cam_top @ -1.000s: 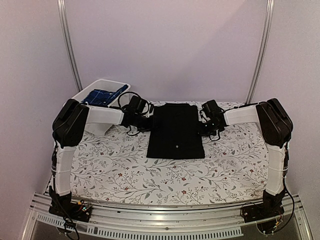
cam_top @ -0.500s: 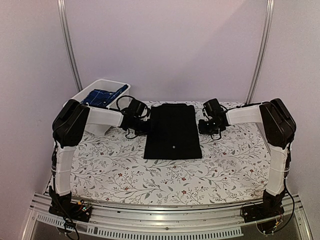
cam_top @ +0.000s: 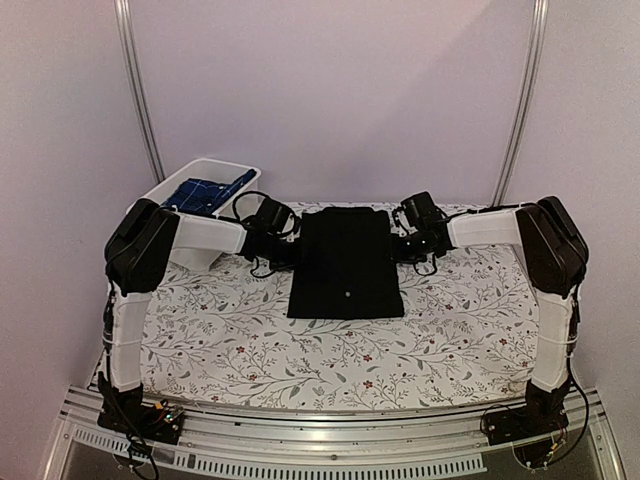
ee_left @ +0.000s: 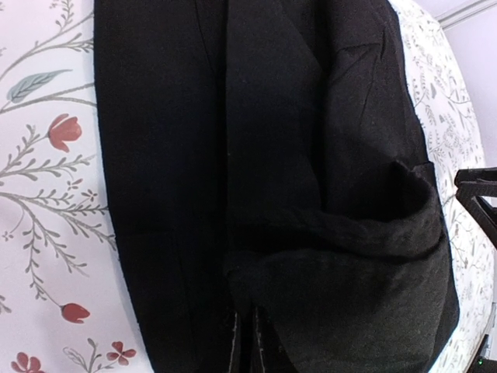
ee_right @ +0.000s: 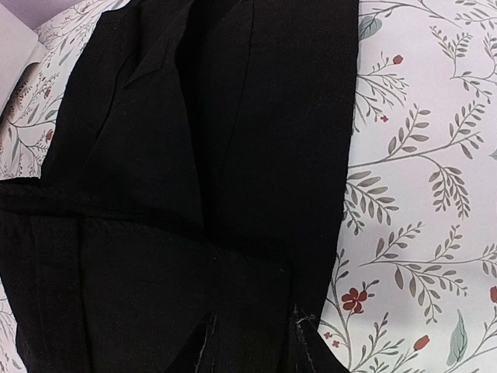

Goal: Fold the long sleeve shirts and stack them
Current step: Smooth out the 2/3-rectangle-folded shirt at the center of the board.

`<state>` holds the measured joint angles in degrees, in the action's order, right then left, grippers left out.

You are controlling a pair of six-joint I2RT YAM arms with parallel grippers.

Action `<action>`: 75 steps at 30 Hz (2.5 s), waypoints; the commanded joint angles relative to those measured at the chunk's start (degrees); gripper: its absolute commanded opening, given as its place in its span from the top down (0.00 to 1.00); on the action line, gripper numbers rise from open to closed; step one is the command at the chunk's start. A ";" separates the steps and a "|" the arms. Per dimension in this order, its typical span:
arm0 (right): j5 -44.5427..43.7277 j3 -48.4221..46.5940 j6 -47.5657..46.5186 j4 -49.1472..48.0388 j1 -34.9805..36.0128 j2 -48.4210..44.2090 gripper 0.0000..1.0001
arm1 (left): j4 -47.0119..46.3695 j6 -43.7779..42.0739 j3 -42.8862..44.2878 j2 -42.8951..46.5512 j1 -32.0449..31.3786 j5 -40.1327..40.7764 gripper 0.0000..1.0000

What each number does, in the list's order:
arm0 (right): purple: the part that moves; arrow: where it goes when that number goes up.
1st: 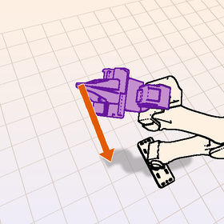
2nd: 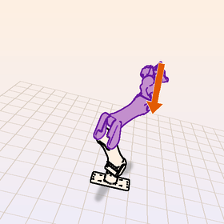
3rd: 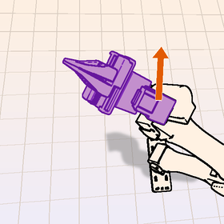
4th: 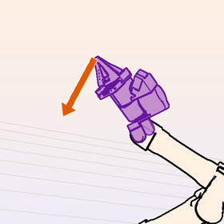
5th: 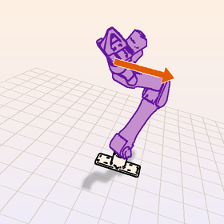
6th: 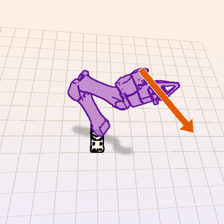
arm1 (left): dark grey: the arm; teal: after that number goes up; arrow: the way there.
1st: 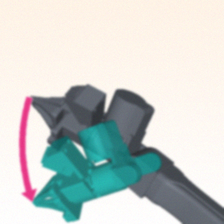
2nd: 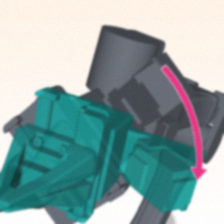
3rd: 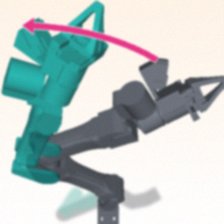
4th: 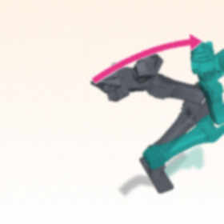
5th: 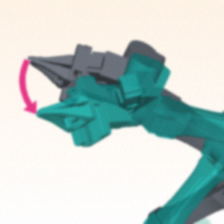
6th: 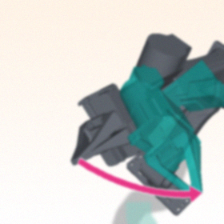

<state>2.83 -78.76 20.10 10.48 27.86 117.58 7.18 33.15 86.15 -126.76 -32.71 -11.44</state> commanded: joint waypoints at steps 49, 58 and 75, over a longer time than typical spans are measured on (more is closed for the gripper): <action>-4.92 0.47 2.87 -0.02 0.62 -0.54 1.00 | -1.63 0.28 -3.89 4.01 1.56 0.72 1.00; -5.20 -0.47 2.80 -0.01 0.55 1.86 1.00 | -3.45 0.71 -7.81 5.99 2.43 3.21 1.00; -9.67 -1.56 0.79 6.86 1.36 -2.87 0.56 | 3.54 -1.94 -3.50 7.13 3.27 6.66 0.60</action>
<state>-3.20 -78.59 21.91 13.19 28.25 120.03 8.08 32.73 81.87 -123.70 -30.09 -8.43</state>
